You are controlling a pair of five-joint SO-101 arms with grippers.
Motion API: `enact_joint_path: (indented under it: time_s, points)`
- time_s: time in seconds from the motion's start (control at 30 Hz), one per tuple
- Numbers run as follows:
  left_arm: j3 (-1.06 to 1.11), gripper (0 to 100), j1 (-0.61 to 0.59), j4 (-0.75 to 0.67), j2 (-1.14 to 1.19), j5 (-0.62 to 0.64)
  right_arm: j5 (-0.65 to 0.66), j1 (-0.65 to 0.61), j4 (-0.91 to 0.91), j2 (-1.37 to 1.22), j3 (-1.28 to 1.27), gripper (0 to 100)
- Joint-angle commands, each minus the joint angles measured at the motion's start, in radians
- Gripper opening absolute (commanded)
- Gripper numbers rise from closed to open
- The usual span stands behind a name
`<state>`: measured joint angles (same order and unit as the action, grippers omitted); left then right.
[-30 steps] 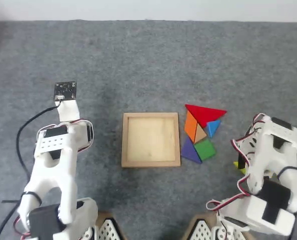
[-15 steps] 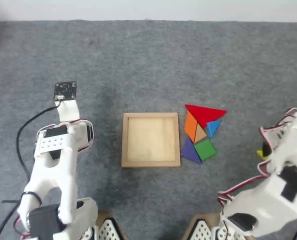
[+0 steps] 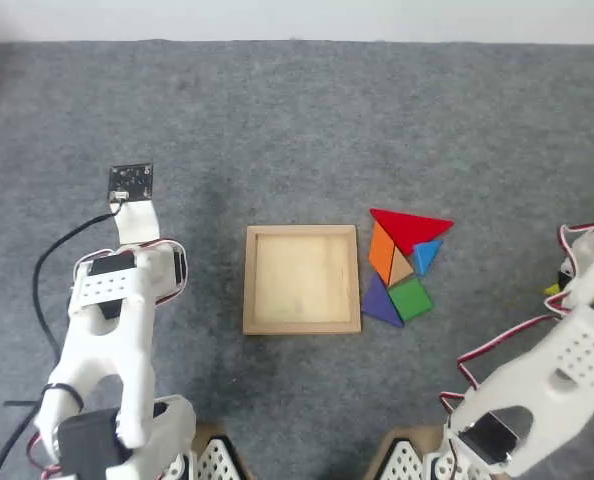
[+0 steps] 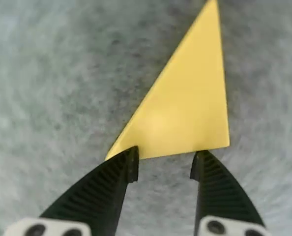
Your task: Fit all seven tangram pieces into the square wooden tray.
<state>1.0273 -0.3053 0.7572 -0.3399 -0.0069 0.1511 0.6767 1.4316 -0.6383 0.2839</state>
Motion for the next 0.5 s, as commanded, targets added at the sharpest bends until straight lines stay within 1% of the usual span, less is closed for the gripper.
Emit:
enact_joint_path:
  time_s: [0.0, 0.03, 0.07, 0.23, 0.27, 0.33, 0.37, 0.4, 0.43, 0.47]
  points:
    - [-0.001, 12, 0.005, -0.012, -0.006, -0.008, 0.422, 0.002, 0.237, -0.07, 0.221, 19.1]
    - [0.005, 12, 0.005, -0.015, -0.006, -0.008, 0.483, 0.004, 0.274, -0.07, 0.253, 19.1]
    - [0.007, 12, 0.006, -0.015, -0.006, -0.008, 0.512, 0.01, 0.297, -0.068, 0.284, 19.1]
    - [0.007, 12, 0.011, -0.017, -0.006, -0.009, 0.523, 0.045, 0.314, -0.012, 0.387, 19.1]
    - [0.007, 12, 0.017, -0.017, -0.006, -0.009, 0.549, 0.042, 0.314, -0.001, 0.385, 19.1]
    - [0.007, 12, 0.032, -0.012, -0.006, -0.009, 0.652, 0.022, 0.325, 0.007, 0.382, 19.1]
    - [0.008, 12, 0.037, -0.012, -0.006, -0.009, 0.666, 0.015, 0.325, 0.007, 0.384, 19.2]
    - [0.008, 12, 0.038, -0.012, -0.006, -0.009, 0.628, 0.012, 0.315, 0.008, 0.387, 19.2]
    - [0.008, 12, 0.038, -0.012, -0.006, -0.009, 0.535, 0.01, 0.297, 0.01, 0.388, 19.4]
    - [0.008, 12, 0.038, -0.012, -0.006, -0.011, 0.41, 0.01, 0.278, 0.008, 0.388, 19.9]
